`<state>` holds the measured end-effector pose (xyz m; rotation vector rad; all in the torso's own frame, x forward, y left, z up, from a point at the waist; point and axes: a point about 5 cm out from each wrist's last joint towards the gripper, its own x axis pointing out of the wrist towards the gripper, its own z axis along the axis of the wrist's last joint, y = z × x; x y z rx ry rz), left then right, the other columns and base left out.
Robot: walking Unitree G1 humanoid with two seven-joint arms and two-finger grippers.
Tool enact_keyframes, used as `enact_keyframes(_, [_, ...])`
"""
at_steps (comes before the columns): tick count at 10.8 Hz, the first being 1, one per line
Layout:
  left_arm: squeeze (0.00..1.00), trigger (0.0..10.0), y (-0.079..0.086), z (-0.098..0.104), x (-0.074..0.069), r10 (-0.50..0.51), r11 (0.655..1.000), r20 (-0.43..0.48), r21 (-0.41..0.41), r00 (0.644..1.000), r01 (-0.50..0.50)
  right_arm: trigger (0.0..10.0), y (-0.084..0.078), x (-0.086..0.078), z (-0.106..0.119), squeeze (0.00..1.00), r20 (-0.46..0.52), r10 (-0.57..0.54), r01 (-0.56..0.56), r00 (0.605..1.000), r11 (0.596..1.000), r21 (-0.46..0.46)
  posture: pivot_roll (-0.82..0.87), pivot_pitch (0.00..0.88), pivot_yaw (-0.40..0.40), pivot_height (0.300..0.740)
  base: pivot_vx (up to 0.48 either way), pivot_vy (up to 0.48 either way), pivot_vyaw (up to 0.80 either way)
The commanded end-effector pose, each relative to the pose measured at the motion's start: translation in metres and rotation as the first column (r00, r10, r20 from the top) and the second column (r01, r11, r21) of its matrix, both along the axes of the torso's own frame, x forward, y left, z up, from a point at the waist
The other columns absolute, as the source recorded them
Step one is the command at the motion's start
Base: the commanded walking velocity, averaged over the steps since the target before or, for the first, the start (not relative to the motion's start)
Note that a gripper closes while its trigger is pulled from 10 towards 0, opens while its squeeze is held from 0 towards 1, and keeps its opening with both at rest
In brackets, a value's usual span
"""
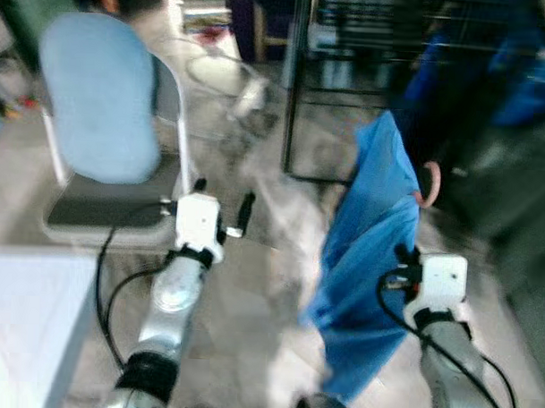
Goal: Hang hanger
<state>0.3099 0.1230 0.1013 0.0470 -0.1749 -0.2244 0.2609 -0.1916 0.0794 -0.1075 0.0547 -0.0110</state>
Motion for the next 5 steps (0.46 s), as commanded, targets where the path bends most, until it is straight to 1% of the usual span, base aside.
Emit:
enact_keyframes(1, [0.0, 10.0, 0.0037, 0.0037, 0.0006, 0.017, 1.0, -0.001, -0.003, 1.0, -0.017, 10.0, 0.0064, 0.0048, 0.009, 0.0, 0.044, 0.03, -0.03, 0.999, 1.0, -0.006, -0.16, 0.119, 0.016, 0.74, 0.0, 0.0, 0.0])
enact_keyframes(3, [0.0, 10.0, 0.0074, 0.0035, 0.0001, 0.025, 1.0, -0.03, -0.016, 0.999, -0.026, 10.0, 0.0079, 0.0074, 0.0095, 0.0, 0.045, 0.042, -0.041, 0.998, 0.999, -0.007, -0.16, 0.118, 0.017, 0.74, 0.0, -0.48, 0.0])
enact_keyframes(5, [0.0, 10.0, 0.0057, 0.0015, -0.0005, 0.019, 1.0, -0.043, -0.013, 0.999, -0.019, 10.0, 0.0086, 0.0077, 0.0105, 0.0, 0.048, 0.046, -0.046, 0.998, 0.999, -0.008, -0.17, 0.119, 0.017, 0.74, 0.0, -0.48, 0.0])
